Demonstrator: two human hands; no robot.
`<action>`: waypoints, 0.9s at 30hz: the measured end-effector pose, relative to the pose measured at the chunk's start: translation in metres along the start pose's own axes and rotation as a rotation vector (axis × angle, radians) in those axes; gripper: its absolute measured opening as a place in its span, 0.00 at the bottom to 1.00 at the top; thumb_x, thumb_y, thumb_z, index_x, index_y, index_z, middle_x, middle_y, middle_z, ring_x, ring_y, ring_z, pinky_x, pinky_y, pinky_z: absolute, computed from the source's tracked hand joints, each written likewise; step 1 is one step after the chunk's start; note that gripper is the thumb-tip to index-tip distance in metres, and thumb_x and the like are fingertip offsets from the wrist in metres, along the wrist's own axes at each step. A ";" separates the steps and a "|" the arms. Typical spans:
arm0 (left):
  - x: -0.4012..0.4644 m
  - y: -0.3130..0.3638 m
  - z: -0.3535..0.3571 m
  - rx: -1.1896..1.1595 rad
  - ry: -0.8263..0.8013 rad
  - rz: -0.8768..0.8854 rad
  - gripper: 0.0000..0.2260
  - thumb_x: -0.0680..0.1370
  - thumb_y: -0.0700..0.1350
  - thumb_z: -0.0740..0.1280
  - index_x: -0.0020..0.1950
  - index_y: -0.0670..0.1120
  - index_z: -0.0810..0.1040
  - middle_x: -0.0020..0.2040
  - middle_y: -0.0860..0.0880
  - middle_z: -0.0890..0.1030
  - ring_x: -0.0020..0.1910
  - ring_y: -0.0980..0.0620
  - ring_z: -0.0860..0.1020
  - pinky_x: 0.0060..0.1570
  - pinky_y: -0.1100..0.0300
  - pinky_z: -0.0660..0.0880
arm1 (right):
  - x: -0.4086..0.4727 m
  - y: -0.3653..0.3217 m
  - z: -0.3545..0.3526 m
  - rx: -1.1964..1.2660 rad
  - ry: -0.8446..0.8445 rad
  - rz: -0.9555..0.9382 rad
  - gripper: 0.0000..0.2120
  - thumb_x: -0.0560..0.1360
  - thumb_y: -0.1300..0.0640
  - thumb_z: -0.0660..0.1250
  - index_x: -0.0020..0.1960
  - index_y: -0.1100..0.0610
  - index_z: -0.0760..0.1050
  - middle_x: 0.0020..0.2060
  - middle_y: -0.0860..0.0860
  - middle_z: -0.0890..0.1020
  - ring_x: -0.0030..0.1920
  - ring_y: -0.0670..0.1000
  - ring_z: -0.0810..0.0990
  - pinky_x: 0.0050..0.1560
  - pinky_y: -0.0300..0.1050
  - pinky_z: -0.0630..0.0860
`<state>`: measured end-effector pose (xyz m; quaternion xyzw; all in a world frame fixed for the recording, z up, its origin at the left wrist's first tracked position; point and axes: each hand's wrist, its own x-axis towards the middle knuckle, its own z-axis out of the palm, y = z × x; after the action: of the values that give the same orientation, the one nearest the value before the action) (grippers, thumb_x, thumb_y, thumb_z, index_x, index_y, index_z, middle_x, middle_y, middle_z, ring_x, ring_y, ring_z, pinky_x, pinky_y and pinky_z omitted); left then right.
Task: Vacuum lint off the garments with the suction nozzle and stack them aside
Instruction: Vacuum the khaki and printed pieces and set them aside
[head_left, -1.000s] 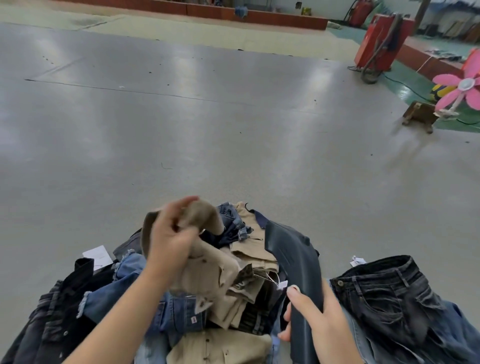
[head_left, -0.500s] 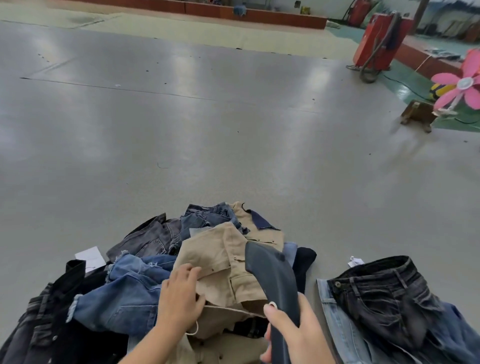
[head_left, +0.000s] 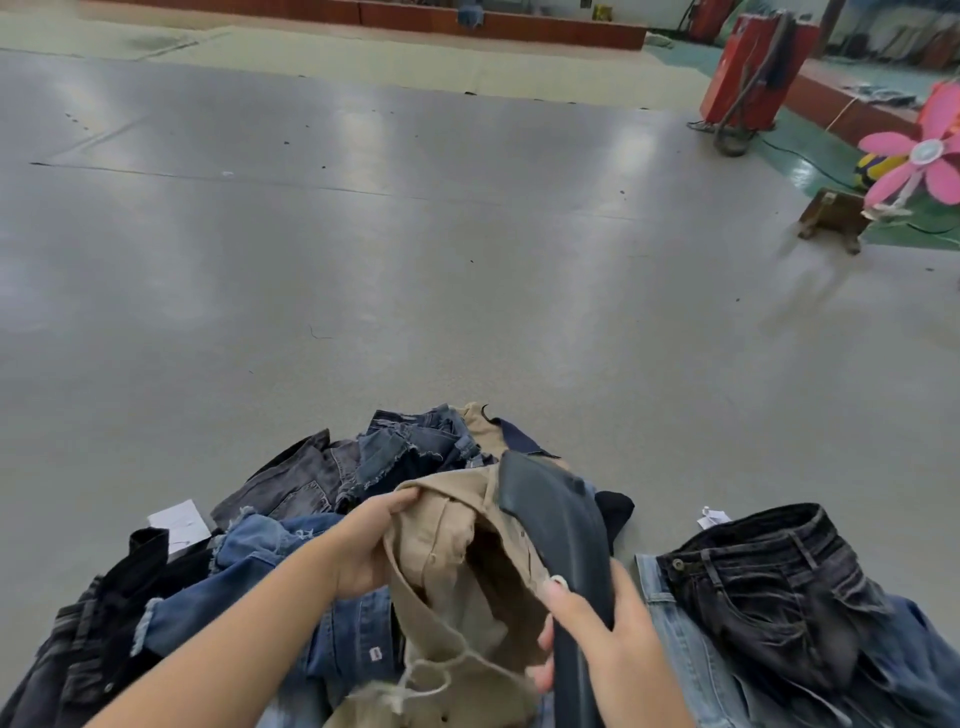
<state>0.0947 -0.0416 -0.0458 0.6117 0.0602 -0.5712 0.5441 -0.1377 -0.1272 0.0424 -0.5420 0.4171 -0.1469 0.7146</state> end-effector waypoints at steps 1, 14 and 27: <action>-0.011 0.003 0.001 -0.038 -0.038 -0.011 0.19 0.80 0.50 0.59 0.51 0.39 0.85 0.53 0.38 0.83 0.47 0.41 0.84 0.41 0.50 0.80 | 0.000 -0.003 -0.001 0.027 0.002 -0.027 0.09 0.73 0.59 0.70 0.52 0.54 0.73 0.26 0.56 0.76 0.25 0.56 0.75 0.27 0.46 0.76; -0.128 0.027 0.033 -0.058 -0.151 0.029 0.19 0.69 0.48 0.65 0.49 0.35 0.84 0.53 0.36 0.82 0.47 0.39 0.83 0.48 0.49 0.79 | -0.011 -0.028 0.017 0.505 -0.159 -0.061 0.11 0.65 0.54 0.72 0.44 0.58 0.77 0.32 0.57 0.77 0.26 0.55 0.76 0.28 0.45 0.76; -0.166 -0.016 -0.001 -0.621 -0.341 0.480 0.24 0.77 0.57 0.57 0.61 0.42 0.81 0.64 0.41 0.78 0.61 0.39 0.77 0.53 0.43 0.78 | -0.043 -0.037 -0.003 -0.073 -0.285 -0.210 0.16 0.63 0.41 0.74 0.50 0.37 0.77 0.36 0.48 0.83 0.33 0.49 0.82 0.37 0.42 0.76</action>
<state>0.0277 0.0569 0.0707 0.3121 -0.0054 -0.4761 0.8221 -0.1574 -0.1141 0.0944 -0.6235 0.2578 -0.1271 0.7271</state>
